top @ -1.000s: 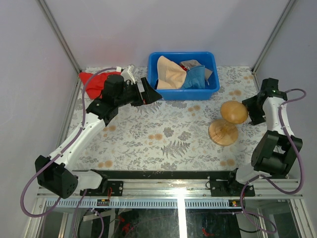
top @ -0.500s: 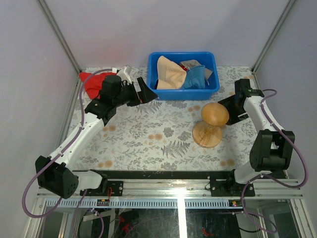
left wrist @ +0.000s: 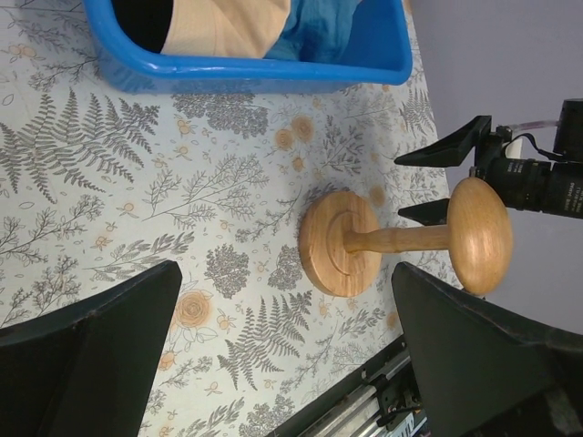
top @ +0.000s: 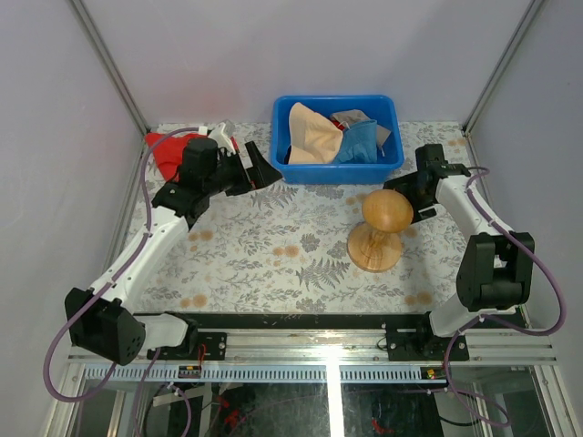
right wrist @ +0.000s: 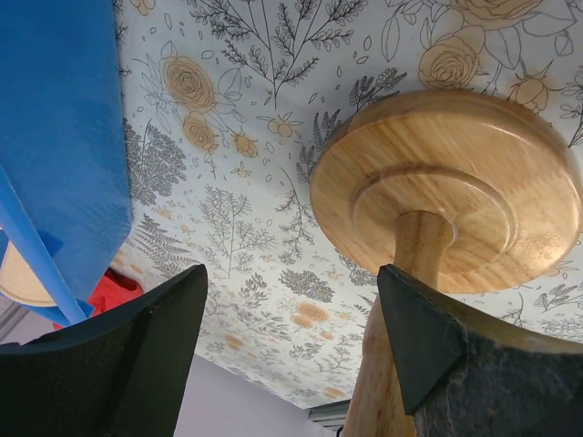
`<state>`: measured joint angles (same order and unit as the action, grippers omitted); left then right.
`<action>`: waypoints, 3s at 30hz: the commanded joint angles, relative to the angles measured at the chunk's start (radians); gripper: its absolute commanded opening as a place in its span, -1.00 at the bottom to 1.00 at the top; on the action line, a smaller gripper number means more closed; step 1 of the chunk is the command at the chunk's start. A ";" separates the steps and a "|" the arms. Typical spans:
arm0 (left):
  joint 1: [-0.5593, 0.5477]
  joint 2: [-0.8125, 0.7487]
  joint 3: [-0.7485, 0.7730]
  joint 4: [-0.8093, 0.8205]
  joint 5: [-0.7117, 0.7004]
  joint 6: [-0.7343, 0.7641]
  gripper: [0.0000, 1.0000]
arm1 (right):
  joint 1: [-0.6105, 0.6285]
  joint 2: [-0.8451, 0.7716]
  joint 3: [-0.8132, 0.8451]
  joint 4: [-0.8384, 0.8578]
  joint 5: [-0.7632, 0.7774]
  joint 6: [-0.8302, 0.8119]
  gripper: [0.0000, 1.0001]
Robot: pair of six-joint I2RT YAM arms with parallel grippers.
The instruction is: Stack the hats
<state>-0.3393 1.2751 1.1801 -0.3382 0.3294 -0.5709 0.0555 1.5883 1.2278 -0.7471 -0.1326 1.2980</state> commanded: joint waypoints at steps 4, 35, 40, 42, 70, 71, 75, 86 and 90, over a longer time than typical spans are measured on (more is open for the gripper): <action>0.013 0.025 0.054 -0.027 -0.021 0.020 0.99 | 0.002 -0.010 0.060 -0.035 0.081 -0.046 0.66; 0.058 0.011 0.062 -0.069 0.005 0.052 0.99 | -0.157 -0.026 -0.326 0.089 0.131 -0.167 -0.59; 0.073 0.028 0.081 -0.071 0.021 0.048 0.99 | -0.143 -0.011 -0.369 0.129 0.103 -0.144 -0.61; 0.078 0.040 0.089 -0.069 0.026 0.043 0.99 | -0.123 -0.001 -0.378 0.140 0.093 -0.129 -0.62; 0.098 0.283 0.344 -0.109 0.039 0.013 0.99 | 0.075 0.048 -0.102 0.051 0.185 -0.181 -0.53; 0.098 0.274 0.339 -0.115 0.031 0.014 0.99 | 0.071 0.045 -0.050 0.042 0.212 -0.204 -0.47; 0.099 0.195 0.315 -0.143 -0.003 0.036 0.99 | 0.050 0.056 0.134 0.007 0.305 -0.311 -0.27; 0.115 0.032 0.252 -0.138 -0.045 0.050 0.99 | 0.043 0.379 0.766 0.043 0.226 -0.672 0.48; 0.117 0.021 0.261 -0.153 -0.052 0.049 0.99 | 0.042 0.609 1.037 -0.019 0.119 -0.744 0.50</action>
<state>-0.2329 1.2953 1.4174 -0.4736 0.3012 -0.5411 0.0975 2.0277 2.1010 -0.6949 0.0940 0.6872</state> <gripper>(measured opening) 0.995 0.743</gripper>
